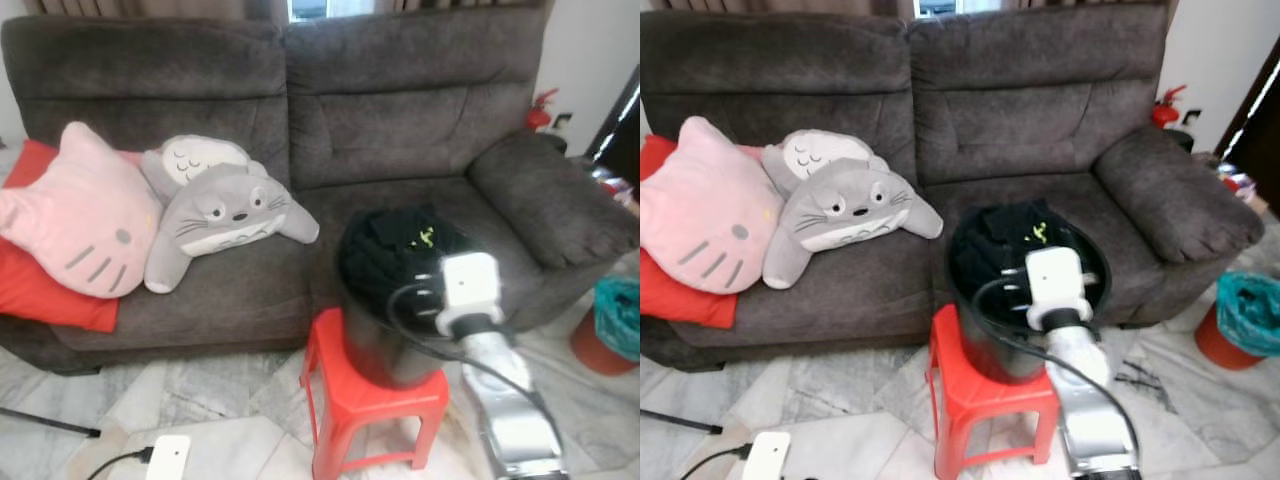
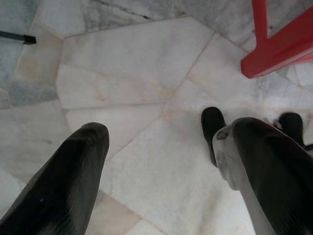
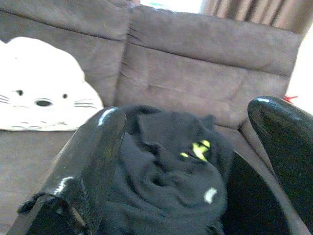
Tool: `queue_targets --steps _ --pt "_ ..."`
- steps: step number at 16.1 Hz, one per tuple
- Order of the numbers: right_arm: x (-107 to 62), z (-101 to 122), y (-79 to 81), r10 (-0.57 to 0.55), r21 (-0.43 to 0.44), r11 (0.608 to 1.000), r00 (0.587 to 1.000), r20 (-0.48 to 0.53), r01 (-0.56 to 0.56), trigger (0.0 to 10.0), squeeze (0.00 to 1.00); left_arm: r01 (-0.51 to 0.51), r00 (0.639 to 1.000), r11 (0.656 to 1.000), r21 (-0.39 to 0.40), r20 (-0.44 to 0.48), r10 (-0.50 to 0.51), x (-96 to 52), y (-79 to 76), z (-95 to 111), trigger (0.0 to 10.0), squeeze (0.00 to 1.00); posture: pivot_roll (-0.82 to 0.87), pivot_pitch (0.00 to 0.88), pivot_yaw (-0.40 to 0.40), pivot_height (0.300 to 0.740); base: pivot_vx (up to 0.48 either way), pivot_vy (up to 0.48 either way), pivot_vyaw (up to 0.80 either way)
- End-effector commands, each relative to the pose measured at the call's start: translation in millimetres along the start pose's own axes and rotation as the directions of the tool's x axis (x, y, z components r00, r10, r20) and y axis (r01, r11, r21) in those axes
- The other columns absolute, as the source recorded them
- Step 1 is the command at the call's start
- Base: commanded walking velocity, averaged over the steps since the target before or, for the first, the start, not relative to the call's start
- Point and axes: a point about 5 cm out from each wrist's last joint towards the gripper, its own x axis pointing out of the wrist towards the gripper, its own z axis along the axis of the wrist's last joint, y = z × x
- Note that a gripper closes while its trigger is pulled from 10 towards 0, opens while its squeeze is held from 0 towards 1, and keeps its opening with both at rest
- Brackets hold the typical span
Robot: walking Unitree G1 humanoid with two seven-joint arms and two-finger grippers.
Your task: Hang hanger
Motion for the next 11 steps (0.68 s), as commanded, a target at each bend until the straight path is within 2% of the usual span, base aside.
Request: queue_targets --steps 1,6,11 --pt "0.1 1.4 -4.7 -0.016 -0.007 1.0 1.0 0.004 0.016 10.0 0.0 0.015 1.0 1.0 0.012 -0.006 -0.015 0.1 -3.5 -1.6 10.0 0.0 -0.16 0.0 0.026 0.74 0.0 0.0 0.0" --pt "0.1 0.7 -5.0 -0.02 -0.005 1.0 1.0 0.004 0.02 10.0 0.0 0.021 1.0 1.0 0.021 -0.003 -0.021 0.5 -4.7 -0.3 10.0 0.0 -0.16 0.0 0.026 0.74 0.0 0.0 0.0" --pt "0.7 0.5 -6.0 -0.028 -0.006 1.0 1.0 0.003 0.028 10.0 0.0 0.02 1.0 1.0 0.022 0.001 -0.02 0.6 -2.9 1.7 10.0 0.0 -0.16 0.0 0.028 0.74 0.261 0.0 0.0"
